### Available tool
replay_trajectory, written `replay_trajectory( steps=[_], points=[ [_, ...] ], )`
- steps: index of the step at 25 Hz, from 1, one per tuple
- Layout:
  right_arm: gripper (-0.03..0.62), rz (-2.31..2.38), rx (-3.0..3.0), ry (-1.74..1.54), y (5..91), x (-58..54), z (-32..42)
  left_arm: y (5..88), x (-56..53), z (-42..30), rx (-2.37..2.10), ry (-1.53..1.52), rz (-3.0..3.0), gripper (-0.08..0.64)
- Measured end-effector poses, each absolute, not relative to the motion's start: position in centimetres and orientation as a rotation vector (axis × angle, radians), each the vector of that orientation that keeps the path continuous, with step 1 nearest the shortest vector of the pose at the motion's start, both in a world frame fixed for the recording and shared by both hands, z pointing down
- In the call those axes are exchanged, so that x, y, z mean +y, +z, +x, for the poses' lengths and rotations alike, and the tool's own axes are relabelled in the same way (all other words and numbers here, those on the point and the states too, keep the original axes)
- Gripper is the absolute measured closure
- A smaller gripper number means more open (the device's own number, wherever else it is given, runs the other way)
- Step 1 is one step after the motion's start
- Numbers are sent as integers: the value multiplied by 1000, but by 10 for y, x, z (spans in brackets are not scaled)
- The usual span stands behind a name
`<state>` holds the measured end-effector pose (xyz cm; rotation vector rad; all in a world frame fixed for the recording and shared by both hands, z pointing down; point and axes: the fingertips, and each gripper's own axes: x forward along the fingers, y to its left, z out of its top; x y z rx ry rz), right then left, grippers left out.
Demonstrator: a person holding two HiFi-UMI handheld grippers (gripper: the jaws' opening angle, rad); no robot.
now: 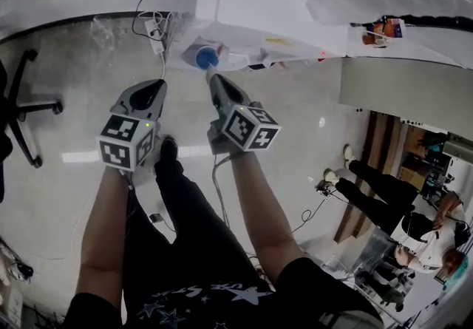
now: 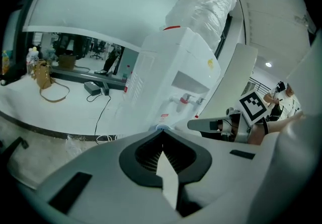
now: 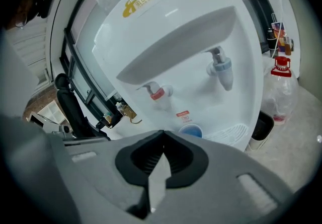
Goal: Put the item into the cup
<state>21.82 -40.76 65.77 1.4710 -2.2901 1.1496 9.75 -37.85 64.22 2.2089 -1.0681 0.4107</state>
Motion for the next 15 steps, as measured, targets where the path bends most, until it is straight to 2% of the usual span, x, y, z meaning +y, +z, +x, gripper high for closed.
replay_trajectory(
  steps=[15],
  points=[
    [591,1471,-2260,1140,702,-448,224,667,-391,103,-1087,441,2181,552]
  ],
)
